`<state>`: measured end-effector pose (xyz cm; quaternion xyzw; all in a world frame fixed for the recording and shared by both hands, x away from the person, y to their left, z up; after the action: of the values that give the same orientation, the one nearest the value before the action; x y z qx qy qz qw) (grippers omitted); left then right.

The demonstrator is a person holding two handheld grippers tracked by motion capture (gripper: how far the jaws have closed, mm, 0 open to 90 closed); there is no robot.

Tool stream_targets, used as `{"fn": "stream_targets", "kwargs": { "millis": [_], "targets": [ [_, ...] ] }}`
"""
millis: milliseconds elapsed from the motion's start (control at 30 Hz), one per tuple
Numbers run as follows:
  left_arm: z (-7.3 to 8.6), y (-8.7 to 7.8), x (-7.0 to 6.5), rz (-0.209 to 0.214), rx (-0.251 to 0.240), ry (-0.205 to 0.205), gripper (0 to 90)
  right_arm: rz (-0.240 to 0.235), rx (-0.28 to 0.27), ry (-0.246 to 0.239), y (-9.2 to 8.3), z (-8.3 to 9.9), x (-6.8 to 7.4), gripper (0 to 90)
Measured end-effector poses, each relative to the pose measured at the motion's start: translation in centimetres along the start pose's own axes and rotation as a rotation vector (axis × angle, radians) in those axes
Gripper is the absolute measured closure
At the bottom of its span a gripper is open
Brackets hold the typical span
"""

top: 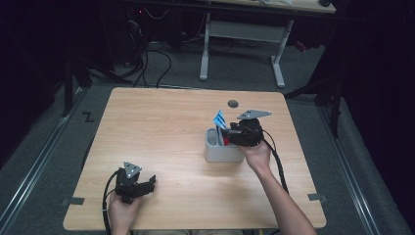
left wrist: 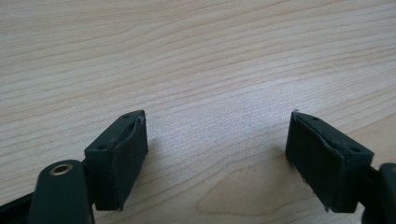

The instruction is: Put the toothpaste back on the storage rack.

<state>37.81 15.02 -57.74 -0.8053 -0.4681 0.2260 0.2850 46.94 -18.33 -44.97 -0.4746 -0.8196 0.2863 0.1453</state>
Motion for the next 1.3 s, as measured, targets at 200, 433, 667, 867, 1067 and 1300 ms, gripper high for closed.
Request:
{"fn": "stream_targets", "kwargs": {
  "millis": [200, 433, 667, 867, 1067, 1300],
  "targets": [
    [0.0, 0.0, 0.0, 0.001, 0.001, 0.000, 21.5, 0.005, -0.012, 0.000, -0.6, 0.0, -0.2, 49.0],
    [0.0, 0.0, 0.0, 0.000, 0.000, 0.000, 21.5, 0.016, -0.032, 0.002, -1.5, -0.1, -0.5, 48.7],
    [0.0, 0.0, 0.0, 0.000, 0.000, 0.000, 21.5, 0.019, -0.041, 0.021, -2.3, 0.0, -1.0, 48.6],
    [0.0, 0.0, 0.0, 0.001, 0.001, 0.000, 21.5, 0.020, -0.048, 0.018, -2.9, 0.1, -1.1, 48.6],
    [0.0, 0.0, 0.0, 0.001, 0.001, 0.000, 21.5, 0.021, -0.056, 0.031, -3.5, 0.3, -1.6, 48.5],
    [0.0, 0.0, 0.0, 0.001, 0.001, 0.000, 21.5, 0.032, -0.064, 0.047, -4.0, 0.7, -2.2, 48.6]
  ]
}}
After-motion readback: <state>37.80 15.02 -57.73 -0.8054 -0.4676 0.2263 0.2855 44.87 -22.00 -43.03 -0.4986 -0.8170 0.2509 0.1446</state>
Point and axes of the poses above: each handheld gripper's, and its own axes: y roughly forward along the jaws, z roughly out of its underside, x roughly to its left, the point moved 6 cm from there along y, roughly forward along the jaws, and after that the axes turned 7 degrees about z, right-handed, at the moved point
